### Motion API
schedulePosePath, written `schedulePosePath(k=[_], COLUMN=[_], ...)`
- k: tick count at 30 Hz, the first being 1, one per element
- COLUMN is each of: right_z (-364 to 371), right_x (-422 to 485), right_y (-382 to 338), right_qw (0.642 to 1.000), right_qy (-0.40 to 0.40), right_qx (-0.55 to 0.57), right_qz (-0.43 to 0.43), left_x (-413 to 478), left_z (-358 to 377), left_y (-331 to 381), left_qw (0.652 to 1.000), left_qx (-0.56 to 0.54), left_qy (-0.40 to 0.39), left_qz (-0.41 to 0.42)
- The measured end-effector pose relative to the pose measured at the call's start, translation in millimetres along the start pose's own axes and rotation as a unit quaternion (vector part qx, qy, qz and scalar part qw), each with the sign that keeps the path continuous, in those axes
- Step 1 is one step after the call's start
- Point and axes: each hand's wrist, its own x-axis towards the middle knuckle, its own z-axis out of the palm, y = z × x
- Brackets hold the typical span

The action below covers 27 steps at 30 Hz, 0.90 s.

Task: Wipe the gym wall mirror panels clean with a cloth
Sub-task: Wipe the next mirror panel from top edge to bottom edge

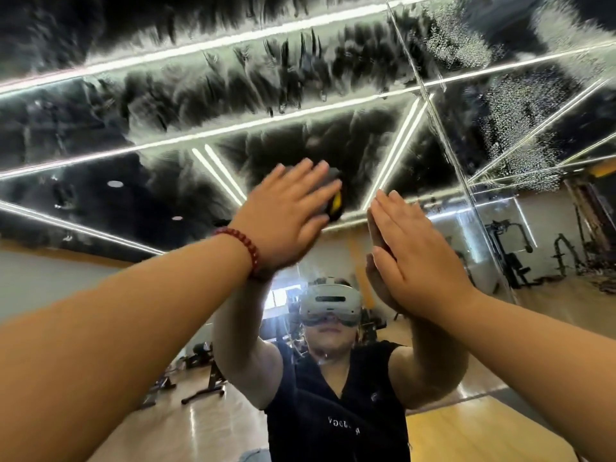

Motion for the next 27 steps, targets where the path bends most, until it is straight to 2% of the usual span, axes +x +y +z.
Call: schedulePosePath(k=[2,4,9,11,13,16,18,20,22,24,27], right_z=[2,2,-4,-7,-9,-6,0,10,19,24,25], right_x=[-1,-1,2,4,11,28,41,50,54,53,52], right_y=[-1,-1,-4,-9,-20,-40,-52,-60,-63,-64,-62], right_qw=[1.000,1.000,1.000,1.000,1.000,1.000,0.999,0.999,0.999,0.999,0.999], right_qy=[-0.001,0.002,0.007,0.001,-0.005,0.001,-0.002,-0.015,-0.009,-0.002,-0.005], right_qx=[-0.007,-0.005,0.017,0.012,0.010,0.012,0.016,0.009,-0.010,-0.026,-0.032], right_qz=[-0.003,-0.006,0.006,0.005,-0.008,-0.026,-0.034,-0.032,-0.031,-0.029,-0.031], left_x=[5,2,-42,-50,-45,-33,-29,-27,-34,-57,-97], left_z=[-3,0,18,19,16,3,-3,-6,0,9,18], left_y=[-2,12,40,30,9,-40,-69,-72,-55,-32,-21], left_qw=[0.997,0.996,0.992,0.988,0.995,0.999,0.986,0.972,0.982,0.997,0.998], left_qx=[0.005,0.012,0.027,0.021,0.007,0.001,0.003,-0.009,0.003,0.017,0.011], left_qy=[-0.007,-0.004,0.015,0.006,0.008,0.005,0.004,0.006,0.011,0.010,-0.012], left_qz=[-0.081,-0.084,0.121,0.156,0.104,-0.050,-0.168,-0.233,-0.187,-0.077,0.052])
